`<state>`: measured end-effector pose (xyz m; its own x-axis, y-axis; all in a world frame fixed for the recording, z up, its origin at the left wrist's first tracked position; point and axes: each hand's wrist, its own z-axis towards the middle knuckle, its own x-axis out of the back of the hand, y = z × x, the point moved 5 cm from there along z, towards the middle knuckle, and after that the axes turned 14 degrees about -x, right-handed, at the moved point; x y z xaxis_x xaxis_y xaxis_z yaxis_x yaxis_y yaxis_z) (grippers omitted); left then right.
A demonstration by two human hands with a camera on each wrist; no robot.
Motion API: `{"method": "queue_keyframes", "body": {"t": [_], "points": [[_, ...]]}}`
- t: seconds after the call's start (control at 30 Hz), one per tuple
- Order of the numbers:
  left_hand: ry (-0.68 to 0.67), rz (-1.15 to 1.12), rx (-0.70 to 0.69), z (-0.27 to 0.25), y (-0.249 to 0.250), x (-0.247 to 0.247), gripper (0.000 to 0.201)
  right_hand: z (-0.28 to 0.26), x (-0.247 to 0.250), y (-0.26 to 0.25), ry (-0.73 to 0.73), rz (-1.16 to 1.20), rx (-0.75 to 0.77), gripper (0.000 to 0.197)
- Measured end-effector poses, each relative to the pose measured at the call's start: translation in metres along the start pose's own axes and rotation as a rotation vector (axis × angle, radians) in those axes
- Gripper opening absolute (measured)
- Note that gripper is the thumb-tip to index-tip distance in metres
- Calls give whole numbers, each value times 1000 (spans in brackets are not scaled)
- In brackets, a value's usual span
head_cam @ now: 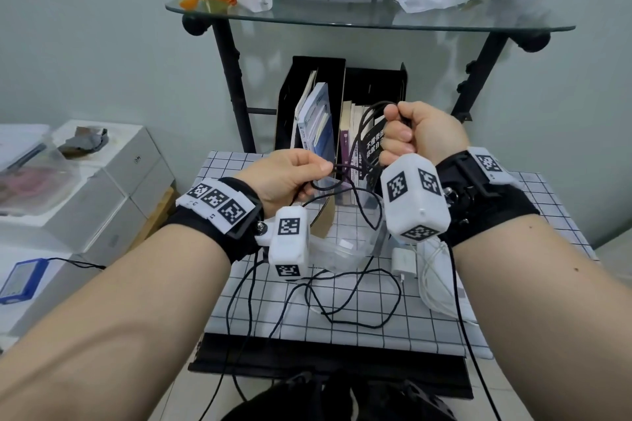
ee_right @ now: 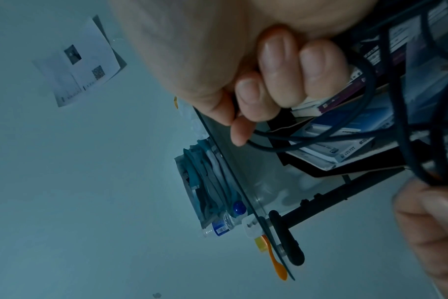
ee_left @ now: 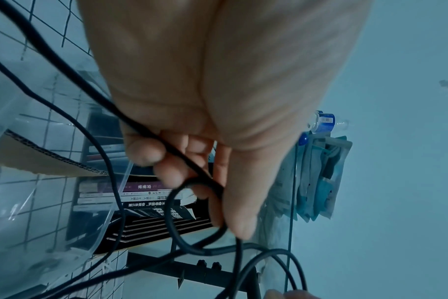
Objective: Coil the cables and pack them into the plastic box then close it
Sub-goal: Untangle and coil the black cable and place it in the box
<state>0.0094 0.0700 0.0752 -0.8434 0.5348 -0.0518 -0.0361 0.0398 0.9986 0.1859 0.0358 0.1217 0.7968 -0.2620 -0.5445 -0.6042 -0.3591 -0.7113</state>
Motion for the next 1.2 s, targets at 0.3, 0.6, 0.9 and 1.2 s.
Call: {"method": "queue_keyframes", "body": {"t": [0.3, 0.6, 0.9, 1.2], "points": [[-101, 43, -48, 2, 9, 8, 14, 14, 35, -2, 162, 172, 24, 28], [-144, 471, 108, 1, -13, 18, 36, 11, 20, -9, 17, 150, 14, 28], [308, 206, -188, 25, 15, 20, 93, -11, -22, 0, -178, -2, -37, 31], [257, 132, -243, 23, 24, 9, 21, -24, -27, -13, -244, 47, 34, 31]]}}
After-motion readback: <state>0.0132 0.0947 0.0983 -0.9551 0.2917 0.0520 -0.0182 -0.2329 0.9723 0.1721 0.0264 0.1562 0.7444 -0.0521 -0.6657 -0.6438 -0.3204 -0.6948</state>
